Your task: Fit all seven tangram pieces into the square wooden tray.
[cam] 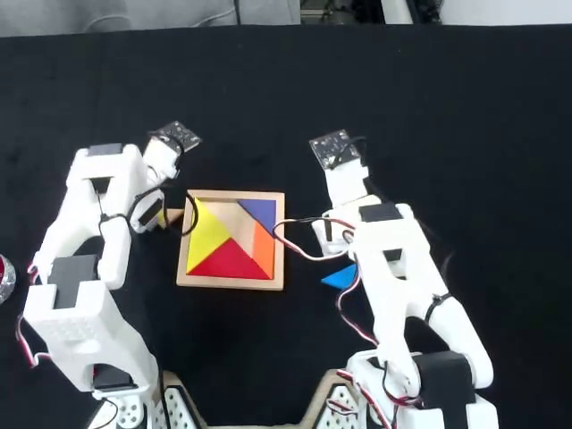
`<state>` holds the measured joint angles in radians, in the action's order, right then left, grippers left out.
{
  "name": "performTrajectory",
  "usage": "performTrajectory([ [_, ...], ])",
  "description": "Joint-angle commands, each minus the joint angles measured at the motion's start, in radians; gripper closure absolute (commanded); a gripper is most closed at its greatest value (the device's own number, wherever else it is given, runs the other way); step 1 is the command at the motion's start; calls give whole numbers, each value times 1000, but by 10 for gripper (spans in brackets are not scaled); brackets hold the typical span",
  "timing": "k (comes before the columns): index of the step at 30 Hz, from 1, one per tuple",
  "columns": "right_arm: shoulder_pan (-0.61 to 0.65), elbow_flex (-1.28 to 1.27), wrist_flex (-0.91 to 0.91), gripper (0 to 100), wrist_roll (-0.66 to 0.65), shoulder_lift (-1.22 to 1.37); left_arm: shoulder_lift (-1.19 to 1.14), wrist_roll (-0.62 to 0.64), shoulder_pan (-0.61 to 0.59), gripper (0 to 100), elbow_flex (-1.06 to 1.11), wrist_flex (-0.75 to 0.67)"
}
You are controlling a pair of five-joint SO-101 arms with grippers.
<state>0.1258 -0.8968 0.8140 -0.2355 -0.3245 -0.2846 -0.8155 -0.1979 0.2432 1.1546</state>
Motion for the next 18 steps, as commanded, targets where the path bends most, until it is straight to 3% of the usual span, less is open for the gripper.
performTrajectory([
  [1, 14, 7, -9, 794, -9, -4, 6, -31, -15, 932, -108, 123],
  [7, 14, 7, -9, 794, -9, -4, -11, 81, 4, 930, -219, 127],
  [12, 14, 7, -9, 794, -9, -4, -23, 100, 30, 931, -217, 126],
  [18, 14, 7, -9, 794, -9, -4, -38, 425, 87, 930, -315, 106],
])
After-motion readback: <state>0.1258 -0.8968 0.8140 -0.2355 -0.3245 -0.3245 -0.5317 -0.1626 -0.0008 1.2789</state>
